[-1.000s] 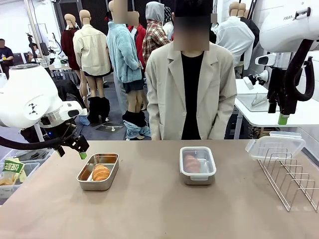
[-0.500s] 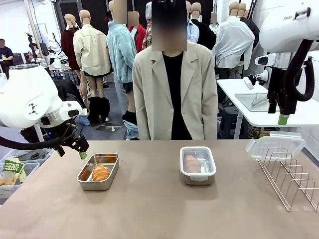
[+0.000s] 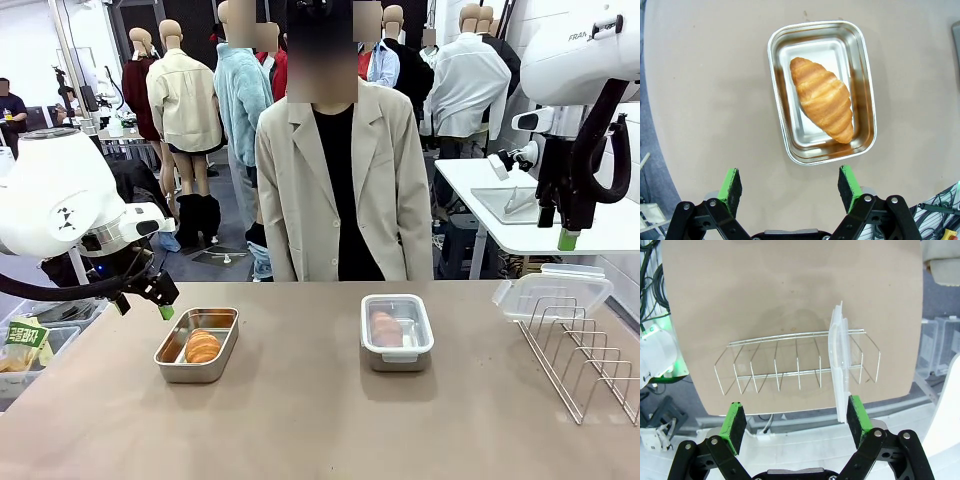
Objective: Place the bread in airtight containers.
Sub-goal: Pick up one Airtight Container lid and hand it to the human.
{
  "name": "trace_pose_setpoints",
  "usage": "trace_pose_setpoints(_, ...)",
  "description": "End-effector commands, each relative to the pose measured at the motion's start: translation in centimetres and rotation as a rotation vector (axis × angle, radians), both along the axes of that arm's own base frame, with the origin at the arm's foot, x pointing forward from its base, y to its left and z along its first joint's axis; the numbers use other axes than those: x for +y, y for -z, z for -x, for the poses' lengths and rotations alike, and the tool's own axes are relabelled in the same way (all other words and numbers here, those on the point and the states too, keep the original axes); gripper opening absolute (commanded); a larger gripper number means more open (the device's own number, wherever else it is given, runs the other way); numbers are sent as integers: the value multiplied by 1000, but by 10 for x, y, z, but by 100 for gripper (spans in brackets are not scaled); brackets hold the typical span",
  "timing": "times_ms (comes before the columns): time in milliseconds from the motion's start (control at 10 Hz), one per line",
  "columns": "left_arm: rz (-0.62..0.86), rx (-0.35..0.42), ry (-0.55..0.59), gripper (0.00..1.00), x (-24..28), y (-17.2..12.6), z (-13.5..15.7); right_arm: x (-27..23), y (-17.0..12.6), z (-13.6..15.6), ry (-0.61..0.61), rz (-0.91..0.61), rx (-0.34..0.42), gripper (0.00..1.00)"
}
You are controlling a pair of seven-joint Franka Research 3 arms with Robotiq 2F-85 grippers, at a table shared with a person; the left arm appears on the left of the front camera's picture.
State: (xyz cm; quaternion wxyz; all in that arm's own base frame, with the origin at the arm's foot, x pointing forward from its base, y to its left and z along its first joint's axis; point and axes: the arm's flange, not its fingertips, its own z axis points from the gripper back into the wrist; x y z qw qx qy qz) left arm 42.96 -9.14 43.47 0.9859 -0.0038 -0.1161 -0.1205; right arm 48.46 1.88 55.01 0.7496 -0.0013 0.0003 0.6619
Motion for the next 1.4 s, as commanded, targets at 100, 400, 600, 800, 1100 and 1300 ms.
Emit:
trace_pose_setpoints(100,-1,-10,-17,100,-1,0,-1,0,0,0,-1,0,-1,100)
trace_pose_setpoints(400,-1,-10,-17,100,-1,0,-1,-5,11,-4,25,6,-64,100)
trace_pose_setpoints(600,-1,-10,-17,100,-1,0,-1,-8,21,-17,24,10,-65,100)
trace_pose_setpoints(800,-1,-10,-17,100,-1,0,-1,-29,55,-52,71,-44,10,100)
trace_pose_setpoints(1100,-1,-10,-17,100,-1,0,-1,-31,78,-72,82,-22,-33,100)
trace_pose_setpoints(1300,-1,-10,-17,100,-1,0,-1,-30,97,-79,58,-14,-32,100)
